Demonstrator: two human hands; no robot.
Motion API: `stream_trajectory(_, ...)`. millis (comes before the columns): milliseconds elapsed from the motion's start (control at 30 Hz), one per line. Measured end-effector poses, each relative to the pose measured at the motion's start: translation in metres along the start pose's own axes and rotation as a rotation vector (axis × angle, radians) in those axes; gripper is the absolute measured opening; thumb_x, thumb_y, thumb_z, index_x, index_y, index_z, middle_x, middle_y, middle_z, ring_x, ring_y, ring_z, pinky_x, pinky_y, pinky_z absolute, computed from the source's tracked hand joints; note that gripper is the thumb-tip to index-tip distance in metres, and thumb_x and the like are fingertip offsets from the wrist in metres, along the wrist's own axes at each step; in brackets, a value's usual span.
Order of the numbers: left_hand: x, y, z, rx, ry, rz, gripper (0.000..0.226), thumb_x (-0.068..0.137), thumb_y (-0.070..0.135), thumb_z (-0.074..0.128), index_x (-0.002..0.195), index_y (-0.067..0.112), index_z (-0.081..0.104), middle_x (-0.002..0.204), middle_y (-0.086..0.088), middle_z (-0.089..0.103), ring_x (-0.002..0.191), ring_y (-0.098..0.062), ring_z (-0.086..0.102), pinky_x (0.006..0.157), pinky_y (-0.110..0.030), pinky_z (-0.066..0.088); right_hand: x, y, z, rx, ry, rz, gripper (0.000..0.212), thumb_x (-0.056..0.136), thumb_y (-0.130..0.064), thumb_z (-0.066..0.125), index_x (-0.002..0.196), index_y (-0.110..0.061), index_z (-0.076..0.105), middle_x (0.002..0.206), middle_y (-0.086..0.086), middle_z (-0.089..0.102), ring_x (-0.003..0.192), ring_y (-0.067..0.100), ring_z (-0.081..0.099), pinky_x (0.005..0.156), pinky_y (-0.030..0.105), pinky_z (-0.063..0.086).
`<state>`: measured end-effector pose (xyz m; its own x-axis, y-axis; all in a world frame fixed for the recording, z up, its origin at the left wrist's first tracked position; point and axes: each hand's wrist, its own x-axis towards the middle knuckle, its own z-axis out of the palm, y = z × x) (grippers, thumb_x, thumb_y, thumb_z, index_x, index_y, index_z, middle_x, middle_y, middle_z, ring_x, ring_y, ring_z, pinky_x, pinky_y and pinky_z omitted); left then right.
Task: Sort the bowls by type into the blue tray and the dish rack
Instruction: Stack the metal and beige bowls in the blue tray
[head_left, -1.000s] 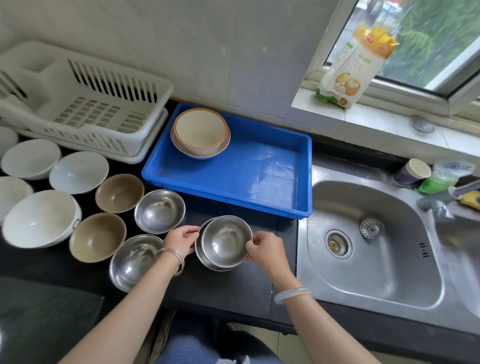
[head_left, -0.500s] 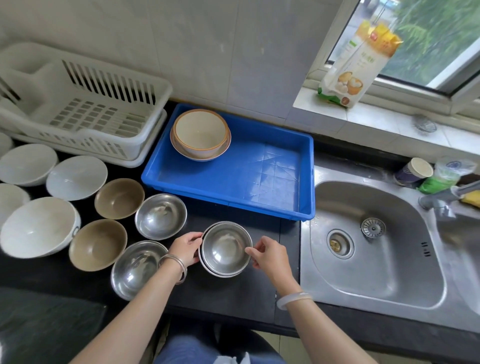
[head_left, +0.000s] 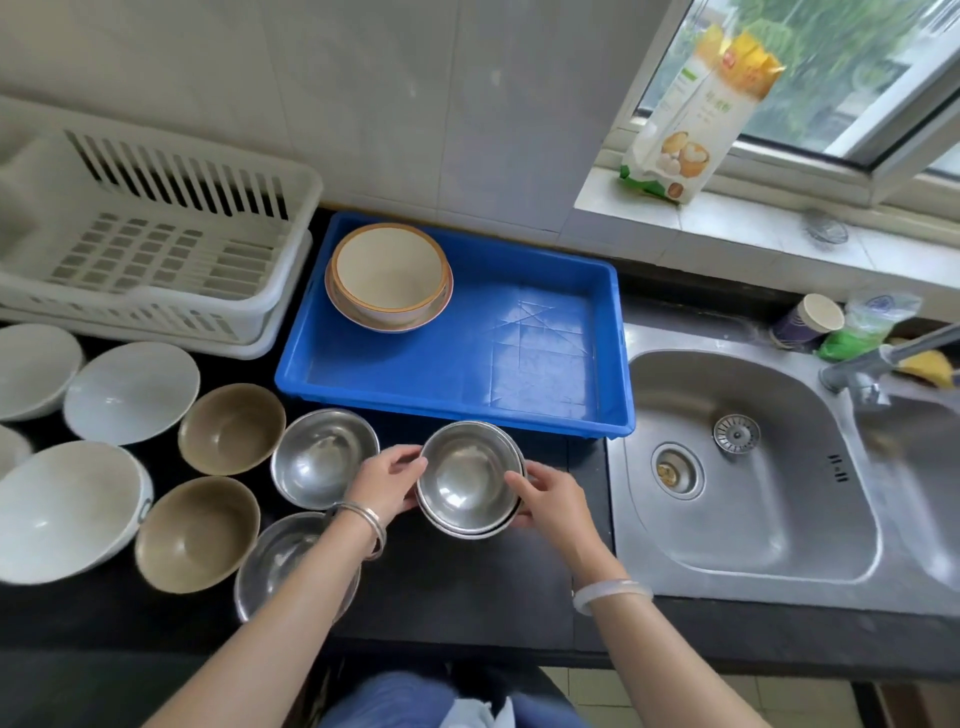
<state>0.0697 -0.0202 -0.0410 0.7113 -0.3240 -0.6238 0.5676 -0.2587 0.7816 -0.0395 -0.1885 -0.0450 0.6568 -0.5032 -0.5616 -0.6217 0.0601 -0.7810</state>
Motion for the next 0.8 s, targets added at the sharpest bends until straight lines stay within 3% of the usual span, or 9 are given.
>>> stream_trajectory(100, 0.008, 0.031, 0.002, -0.052, -0.022, 0.054, 0.017, 0.091, 0.009, 0.054, 0.106, 0.014, 0.057, 0.091, -0.003, 0.060, 0.086, -0.019, 0.059, 0.060, -0.021, 0.053, 0.008, -0.025, -0.007, 0.032, 0.016, -0.080, 0.011, 0.089, -0.022, 0.062, 0.089, -0.023, 0.073, 0.075, 0.007, 0.066, 0.069, 0.011, 0.066, 0.066, 0.029, 0.060)
stream_trajectory(233, 0.028, 0.069, 0.012, -0.064, -0.045, 0.073, 0.014, 0.091, 0.011, 0.054, 0.105, 0.013, 0.057, 0.085, -0.002, 0.058, 0.074, -0.014, 0.058, 0.063, -0.024, 0.051, 0.028, -0.059, -0.020, 0.096, 0.046, -0.112, 0.009, 0.090, -0.019, 0.063, 0.088, -0.019, 0.071, 0.075, 0.006, 0.062, 0.068, 0.014, 0.065, 0.060, 0.022, 0.058)
stream_trajectory(433, 0.062, 0.107, 0.034, -0.040, -0.019, 0.093, 0.028, 0.092, 0.010, 0.052, 0.120, 0.004, 0.055, 0.103, -0.011, 0.055, 0.082, -0.024, 0.056, 0.055, -0.020, 0.054, 0.078, -0.092, -0.037, 0.005, 0.090, -0.119, 0.018, 0.089, -0.027, 0.064, 0.101, -0.014, 0.068, 0.073, 0.000, 0.067, 0.054, 0.008, 0.065, 0.057, 0.020, 0.056)
stream_trajectory(500, 0.076, 0.112, 0.043, -0.090, -0.013, 0.057, 0.031, 0.092, 0.009, 0.051, 0.122, 0.002, 0.054, 0.106, -0.011, 0.054, 0.090, -0.026, 0.054, 0.060, -0.024, 0.056, 0.099, -0.099, -0.041, -0.009, 0.097, -0.107, 0.021, 0.088, -0.027, 0.064, 0.105, -0.014, 0.066, 0.072, -0.002, 0.064, 0.053, 0.007, 0.062, 0.058, 0.021, 0.056)
stream_trajectory(600, 0.097, 0.112, 0.054, -0.145, 0.002, -0.023, 0.033, 0.092, 0.009, 0.052, 0.124, 0.001, 0.053, 0.110, -0.010, 0.054, 0.094, -0.028, 0.056, 0.082, -0.034, 0.050, 0.129, -0.102, -0.045, -0.044, 0.100, -0.081, 0.019, 0.089, -0.026, 0.062, 0.103, -0.013, 0.067, 0.071, 0.000, 0.060, 0.050, 0.006, 0.055, 0.053, 0.017, 0.052)
stream_trajectory(667, 0.112, 0.108, 0.060, -0.178, 0.032, -0.057, 0.033, 0.092, 0.008, 0.052, 0.124, 0.000, 0.052, 0.110, -0.010, 0.053, 0.095, -0.028, 0.056, 0.082, -0.035, 0.049, 0.146, -0.101, -0.044, -0.077, 0.086, -0.056, 0.022, 0.090, -0.024, 0.061, 0.107, -0.010, 0.066, 0.066, 0.000, 0.058, 0.048, 0.007, 0.052, 0.052, 0.017, 0.051)
stream_trajectory(800, 0.137, 0.098, 0.067, -0.211, 0.101, -0.092, 0.031, 0.092, 0.008, 0.051, 0.122, 0.001, 0.054, 0.107, -0.010, 0.055, 0.095, -0.026, 0.055, 0.077, -0.034, 0.049, 0.173, -0.095, -0.037, -0.061, 0.024, 0.012, 0.028, 0.092, -0.019, 0.058, 0.116, -0.006, 0.063, 0.068, 0.005, 0.057, 0.052, 0.013, 0.051, 0.065, 0.029, 0.056)
